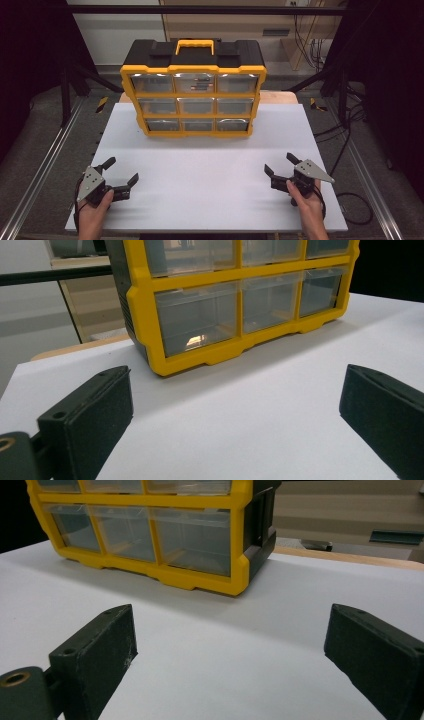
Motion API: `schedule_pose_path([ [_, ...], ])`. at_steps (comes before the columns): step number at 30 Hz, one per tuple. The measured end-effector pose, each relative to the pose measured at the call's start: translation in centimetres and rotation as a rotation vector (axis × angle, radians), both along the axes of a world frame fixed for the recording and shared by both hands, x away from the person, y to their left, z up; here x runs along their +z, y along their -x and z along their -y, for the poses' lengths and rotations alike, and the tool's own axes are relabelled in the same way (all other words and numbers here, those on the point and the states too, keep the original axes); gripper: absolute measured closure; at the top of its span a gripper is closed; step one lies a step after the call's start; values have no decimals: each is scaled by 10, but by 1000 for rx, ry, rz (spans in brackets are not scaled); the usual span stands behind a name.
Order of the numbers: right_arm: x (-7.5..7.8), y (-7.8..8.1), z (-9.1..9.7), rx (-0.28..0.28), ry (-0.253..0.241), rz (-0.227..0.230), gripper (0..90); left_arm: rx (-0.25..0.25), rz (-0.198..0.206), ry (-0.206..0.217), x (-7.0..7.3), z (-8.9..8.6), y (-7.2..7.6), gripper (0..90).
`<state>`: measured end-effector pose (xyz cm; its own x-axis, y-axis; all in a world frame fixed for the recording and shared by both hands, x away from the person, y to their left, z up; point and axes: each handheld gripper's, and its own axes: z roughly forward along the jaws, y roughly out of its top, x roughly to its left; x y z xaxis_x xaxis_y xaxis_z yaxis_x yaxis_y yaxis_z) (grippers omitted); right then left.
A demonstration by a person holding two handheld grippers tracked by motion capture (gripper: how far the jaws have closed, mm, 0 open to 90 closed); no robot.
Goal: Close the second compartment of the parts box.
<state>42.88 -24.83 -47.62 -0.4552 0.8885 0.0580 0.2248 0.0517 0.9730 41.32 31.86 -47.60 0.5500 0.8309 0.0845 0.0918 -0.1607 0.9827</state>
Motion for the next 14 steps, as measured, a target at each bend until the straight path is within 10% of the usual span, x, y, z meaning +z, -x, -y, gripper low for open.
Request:
schedule_pose_path([
  [14, -5, 7, -10, 88, 111, 8, 86, 4, -5, 8, -3, 0, 0, 4],
])
